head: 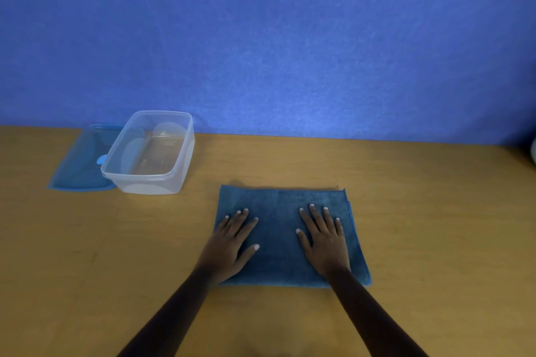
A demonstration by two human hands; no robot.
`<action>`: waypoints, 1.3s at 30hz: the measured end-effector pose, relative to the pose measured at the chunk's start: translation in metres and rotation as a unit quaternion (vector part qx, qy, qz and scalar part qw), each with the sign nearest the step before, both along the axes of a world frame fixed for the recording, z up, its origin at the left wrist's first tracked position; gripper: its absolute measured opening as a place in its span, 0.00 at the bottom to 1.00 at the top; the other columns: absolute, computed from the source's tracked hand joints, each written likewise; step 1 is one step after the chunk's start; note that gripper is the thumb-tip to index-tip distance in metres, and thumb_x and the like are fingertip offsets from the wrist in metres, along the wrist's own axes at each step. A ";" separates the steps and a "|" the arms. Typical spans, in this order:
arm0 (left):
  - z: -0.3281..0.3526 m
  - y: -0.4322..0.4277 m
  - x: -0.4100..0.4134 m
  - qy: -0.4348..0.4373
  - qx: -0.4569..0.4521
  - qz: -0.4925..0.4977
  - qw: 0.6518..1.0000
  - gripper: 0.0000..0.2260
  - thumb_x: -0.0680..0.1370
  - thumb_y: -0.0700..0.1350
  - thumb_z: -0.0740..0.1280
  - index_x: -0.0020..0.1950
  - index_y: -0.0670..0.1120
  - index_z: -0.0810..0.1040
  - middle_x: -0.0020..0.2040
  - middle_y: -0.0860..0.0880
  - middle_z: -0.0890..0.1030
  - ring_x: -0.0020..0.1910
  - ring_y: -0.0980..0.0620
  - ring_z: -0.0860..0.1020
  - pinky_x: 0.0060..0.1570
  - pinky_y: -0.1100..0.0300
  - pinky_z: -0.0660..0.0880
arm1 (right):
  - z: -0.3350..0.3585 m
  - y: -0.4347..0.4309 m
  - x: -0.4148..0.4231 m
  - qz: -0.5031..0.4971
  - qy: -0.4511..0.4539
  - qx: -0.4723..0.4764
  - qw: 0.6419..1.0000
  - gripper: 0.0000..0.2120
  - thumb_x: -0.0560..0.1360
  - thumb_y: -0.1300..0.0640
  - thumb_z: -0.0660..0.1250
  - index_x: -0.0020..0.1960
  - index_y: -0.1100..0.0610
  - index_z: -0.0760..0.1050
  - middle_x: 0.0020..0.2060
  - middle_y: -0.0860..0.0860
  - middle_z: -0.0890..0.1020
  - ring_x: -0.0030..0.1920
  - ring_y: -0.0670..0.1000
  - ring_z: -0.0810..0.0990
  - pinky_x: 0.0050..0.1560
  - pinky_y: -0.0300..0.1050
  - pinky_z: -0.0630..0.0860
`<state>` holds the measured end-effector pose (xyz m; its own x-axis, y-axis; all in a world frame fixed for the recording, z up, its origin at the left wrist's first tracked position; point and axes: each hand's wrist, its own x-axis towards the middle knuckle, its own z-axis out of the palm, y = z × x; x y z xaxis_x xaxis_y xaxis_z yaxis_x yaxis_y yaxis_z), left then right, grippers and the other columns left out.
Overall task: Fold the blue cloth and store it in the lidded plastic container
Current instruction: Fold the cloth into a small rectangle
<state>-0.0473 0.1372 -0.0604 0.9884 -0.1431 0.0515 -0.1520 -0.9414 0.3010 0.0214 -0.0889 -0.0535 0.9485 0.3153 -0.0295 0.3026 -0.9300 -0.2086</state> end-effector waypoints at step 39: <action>0.011 -0.035 0.013 -0.012 -0.058 0.210 0.976 0.34 0.72 0.56 0.41 0.69 0.40 0.68 0.73 0.39 0.66 0.74 0.39 0.60 0.72 0.43 0.56 | 0.055 -0.058 0.035 -0.336 0.218 0.331 0.855 0.17 0.77 0.57 0.62 0.61 0.68 0.71 0.60 0.64 0.75 0.59 0.62 0.74 0.52 0.53 0.71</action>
